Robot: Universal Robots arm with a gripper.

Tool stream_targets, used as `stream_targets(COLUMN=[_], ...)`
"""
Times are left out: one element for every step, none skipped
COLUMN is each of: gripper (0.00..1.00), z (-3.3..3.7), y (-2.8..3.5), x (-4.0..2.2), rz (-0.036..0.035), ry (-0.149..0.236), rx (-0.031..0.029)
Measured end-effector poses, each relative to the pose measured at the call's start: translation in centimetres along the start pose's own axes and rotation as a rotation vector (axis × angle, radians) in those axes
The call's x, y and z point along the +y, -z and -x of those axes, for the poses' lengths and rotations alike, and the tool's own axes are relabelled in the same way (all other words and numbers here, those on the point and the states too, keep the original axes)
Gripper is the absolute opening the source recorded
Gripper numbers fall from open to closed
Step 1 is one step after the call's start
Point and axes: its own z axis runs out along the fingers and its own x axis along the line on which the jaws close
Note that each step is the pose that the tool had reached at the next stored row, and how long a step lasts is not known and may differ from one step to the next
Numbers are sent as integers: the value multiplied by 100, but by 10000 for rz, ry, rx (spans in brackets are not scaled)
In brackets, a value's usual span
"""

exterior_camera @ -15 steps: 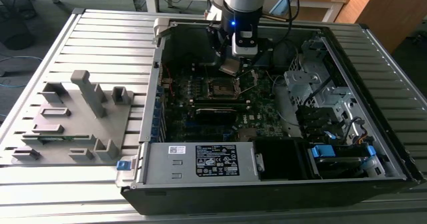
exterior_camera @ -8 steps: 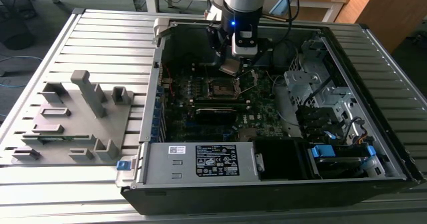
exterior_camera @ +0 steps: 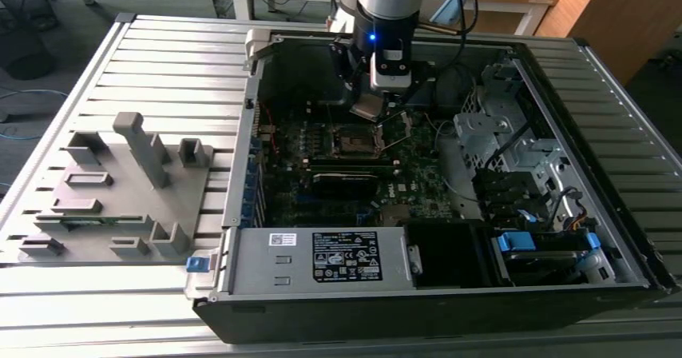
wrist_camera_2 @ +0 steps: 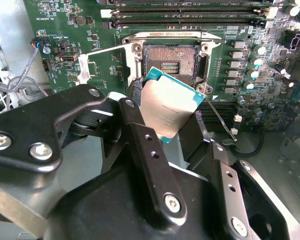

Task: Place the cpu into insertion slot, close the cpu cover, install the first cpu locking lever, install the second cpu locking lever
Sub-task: 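Place the cpu into insertion slot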

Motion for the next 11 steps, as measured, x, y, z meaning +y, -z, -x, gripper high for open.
stream_targets(gripper=[54,54,54,54,54,54,54,54,54,54,54], z=[0,0,0,0,0,0,0,0,0,0,0], y=[0,0,0,0,-2,-3,-4,-4,-4,-4,-4], x=[0,0,0,0,0,0,0,0,0,0,0], rz=[0,-1,0,0,2,3,4,4,4,5,5], ry=[0,-4,-20,-59,-115,-167,-214,-233,-234,-260,-286], rx=[0,0,-2,-6,-10,-14,-18,-20,-20,-23,-25])
